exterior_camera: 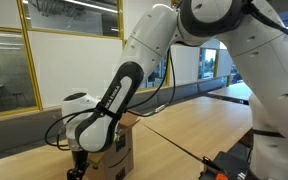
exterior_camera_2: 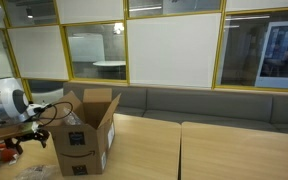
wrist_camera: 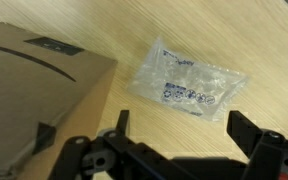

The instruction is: Put the objects on the table into the cardboard box

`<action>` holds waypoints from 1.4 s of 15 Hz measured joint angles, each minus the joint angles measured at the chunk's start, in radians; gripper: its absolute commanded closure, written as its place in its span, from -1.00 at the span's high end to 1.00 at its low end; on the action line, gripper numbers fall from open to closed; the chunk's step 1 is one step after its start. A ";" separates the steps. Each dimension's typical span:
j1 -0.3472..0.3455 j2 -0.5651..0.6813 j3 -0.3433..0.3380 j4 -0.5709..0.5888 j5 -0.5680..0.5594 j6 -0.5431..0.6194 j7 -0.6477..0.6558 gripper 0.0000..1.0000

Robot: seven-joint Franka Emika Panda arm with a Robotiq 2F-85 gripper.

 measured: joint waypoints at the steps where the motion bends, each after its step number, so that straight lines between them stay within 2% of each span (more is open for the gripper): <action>1: 0.002 0.002 -0.010 -0.002 -0.010 0.000 0.013 1.00; 6: -0.004 -0.001 -0.024 -0.005 -0.009 -0.001 0.031 1.00; 9: -0.018 -0.017 0.004 0.001 0.015 -0.001 0.026 1.00; 17: -0.075 -0.118 0.150 0.009 0.155 -0.010 -0.043 1.00; 21: -0.120 -0.129 0.266 0.029 0.319 -0.026 -0.182 1.00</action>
